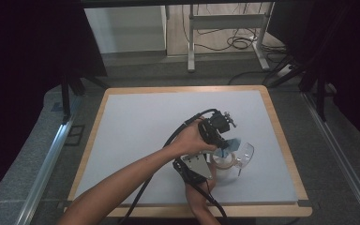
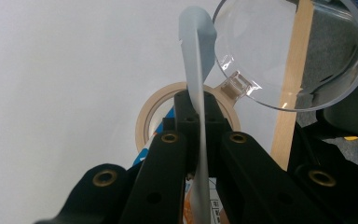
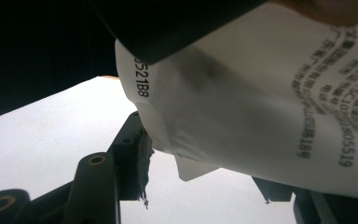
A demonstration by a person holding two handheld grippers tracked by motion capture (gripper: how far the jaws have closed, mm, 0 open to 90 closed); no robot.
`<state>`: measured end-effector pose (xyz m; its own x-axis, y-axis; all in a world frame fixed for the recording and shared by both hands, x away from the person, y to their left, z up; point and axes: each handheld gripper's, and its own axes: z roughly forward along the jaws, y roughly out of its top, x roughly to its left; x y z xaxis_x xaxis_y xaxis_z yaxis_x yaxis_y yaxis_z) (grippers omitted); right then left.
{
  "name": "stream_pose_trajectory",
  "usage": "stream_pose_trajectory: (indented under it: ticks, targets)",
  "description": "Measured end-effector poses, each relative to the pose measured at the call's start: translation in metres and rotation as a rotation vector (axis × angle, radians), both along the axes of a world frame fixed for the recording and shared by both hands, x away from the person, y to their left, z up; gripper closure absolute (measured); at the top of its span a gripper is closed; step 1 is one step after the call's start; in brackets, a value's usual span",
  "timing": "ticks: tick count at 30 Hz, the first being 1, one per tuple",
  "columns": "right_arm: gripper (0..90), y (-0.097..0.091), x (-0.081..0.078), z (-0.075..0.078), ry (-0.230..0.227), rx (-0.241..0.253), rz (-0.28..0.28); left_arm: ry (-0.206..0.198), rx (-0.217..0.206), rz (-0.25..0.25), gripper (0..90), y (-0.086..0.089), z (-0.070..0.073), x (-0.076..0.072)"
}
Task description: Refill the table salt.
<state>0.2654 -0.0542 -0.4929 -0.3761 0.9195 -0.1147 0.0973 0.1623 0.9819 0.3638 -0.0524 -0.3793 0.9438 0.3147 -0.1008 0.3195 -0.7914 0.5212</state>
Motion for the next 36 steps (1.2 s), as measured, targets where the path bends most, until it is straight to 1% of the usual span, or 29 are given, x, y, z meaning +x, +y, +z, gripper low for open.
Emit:
stream_pose_trajectory:
  ticks: [9, 11, 23, 28, 34, 36]
  targets:
    - [45.5, -0.0013, -0.0006, 0.0003, 0.000, 0.003, -0.004, 0.001, 0.001, 0.005, 90.0, -0.0014, -0.0003, 0.0000]
    - [45.4, -0.0010, -0.0010, 0.0005, 0.004, 0.011, -0.005, 0.000, 0.002, 0.001, 90.0, -0.0016, -0.0001, 0.0005]
    - [45.5, -0.0014, -0.0009, 0.0029, -0.007, 0.013, -0.006, -0.003, -0.003, 0.003, 90.0, -0.0025, 0.0017, -0.0011]
    - [45.4, -0.0023, -0.0009, 0.0032, -0.013, 0.007, -0.011, -0.003, -0.002, 0.002, 90.0, -0.0033, 0.0015, -0.0017]
    - [45.4, -0.0022, -0.0009, 0.0034, -0.013, 0.006, -0.009, 0.004, 0.001, -0.001, 90.0, -0.0030, 0.0017, -0.0005]
    - [45.4, -0.0017, -0.0009, 0.0035, -0.011, 0.014, -0.007, 0.003, 0.001, -0.004, 90.0, -0.0028, 0.0020, 0.0001]
